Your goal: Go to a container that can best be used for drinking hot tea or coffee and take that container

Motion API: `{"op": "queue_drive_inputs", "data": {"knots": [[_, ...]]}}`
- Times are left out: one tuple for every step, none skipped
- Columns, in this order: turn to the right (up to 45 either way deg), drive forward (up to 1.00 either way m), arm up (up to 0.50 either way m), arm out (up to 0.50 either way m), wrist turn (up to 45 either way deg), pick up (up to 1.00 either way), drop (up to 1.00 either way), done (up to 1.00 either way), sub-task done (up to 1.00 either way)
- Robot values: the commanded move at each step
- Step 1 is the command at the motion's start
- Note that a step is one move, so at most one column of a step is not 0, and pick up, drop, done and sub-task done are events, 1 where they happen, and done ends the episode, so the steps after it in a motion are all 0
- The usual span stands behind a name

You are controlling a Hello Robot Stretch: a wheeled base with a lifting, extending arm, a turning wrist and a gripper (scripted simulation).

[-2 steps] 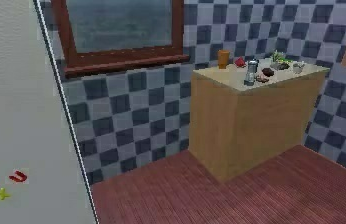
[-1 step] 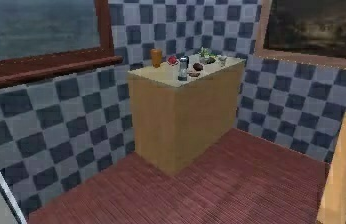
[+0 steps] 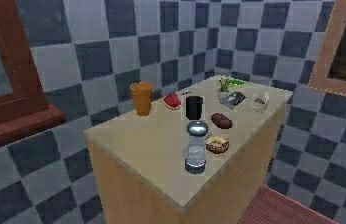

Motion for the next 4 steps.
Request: {"op": "queue_drive_inputs", "data": {"knots": [[12.0,0.0,0.0,0.0,0.0,0.0,0.0,0.0,0.0],[0.0,0.15,0.0,0.0,0.0,0.0,0.0,0.0,0.0],[-45.0,0.0,0.0,0.0,0.0,0.0,0.0,0.0,0.0],[-45.0,0.0,0.0,0.0,0.0,0.0,0.0,0.0,0.0]]}}
